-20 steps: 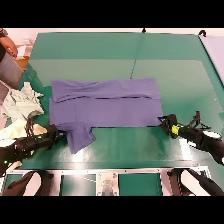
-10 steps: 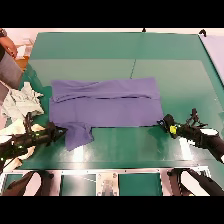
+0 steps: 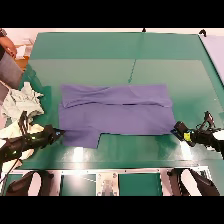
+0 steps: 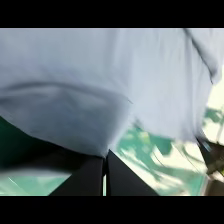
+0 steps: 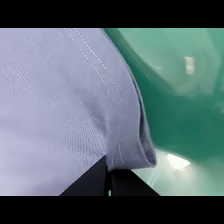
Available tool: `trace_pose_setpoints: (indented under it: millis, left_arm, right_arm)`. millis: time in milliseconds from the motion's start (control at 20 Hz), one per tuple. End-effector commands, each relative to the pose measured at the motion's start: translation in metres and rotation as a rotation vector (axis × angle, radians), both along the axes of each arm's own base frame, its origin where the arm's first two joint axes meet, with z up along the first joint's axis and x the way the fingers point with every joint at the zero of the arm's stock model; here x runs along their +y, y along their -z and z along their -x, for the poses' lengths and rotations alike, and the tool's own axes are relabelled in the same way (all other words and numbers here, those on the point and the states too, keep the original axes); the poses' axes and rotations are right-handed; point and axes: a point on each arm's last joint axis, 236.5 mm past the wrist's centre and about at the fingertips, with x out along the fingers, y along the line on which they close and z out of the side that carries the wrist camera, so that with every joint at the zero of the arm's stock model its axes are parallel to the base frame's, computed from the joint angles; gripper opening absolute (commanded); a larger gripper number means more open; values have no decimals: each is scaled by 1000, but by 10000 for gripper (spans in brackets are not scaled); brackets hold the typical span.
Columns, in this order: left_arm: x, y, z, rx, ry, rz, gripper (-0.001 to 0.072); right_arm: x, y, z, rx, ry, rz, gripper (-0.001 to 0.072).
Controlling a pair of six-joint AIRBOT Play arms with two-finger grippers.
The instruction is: Fold the shirts.
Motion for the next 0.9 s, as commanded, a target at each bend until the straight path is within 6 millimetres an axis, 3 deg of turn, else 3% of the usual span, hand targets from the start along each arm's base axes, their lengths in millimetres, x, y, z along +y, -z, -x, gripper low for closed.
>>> trace_pose_setpoints:
  millis: [0, 200, 500, 600, 850]
  left_arm:
    - [12, -8, -4, -40, -75, -60, 21]
    - [24, -33, -40, -165, -151, -42, 21]
    - [57, -71, -103, -254, -147, -89, 21]
    - [63, -73, -126, -256, -129, -79, 21]
    - [35, -46, -192, -228, -21, -116, 22]
  right_arm:
    - [-16, -16, -8, -27, 40, 43, 10]
    - [-29, -61, -56, -156, 38, 76, 10]
    - [2, -66, -155, -174, -136, 59, 10]
    - [10, -71, -188, -190, -165, 57, 10]
    - [7, -76, -237, -217, -178, 60, 10]
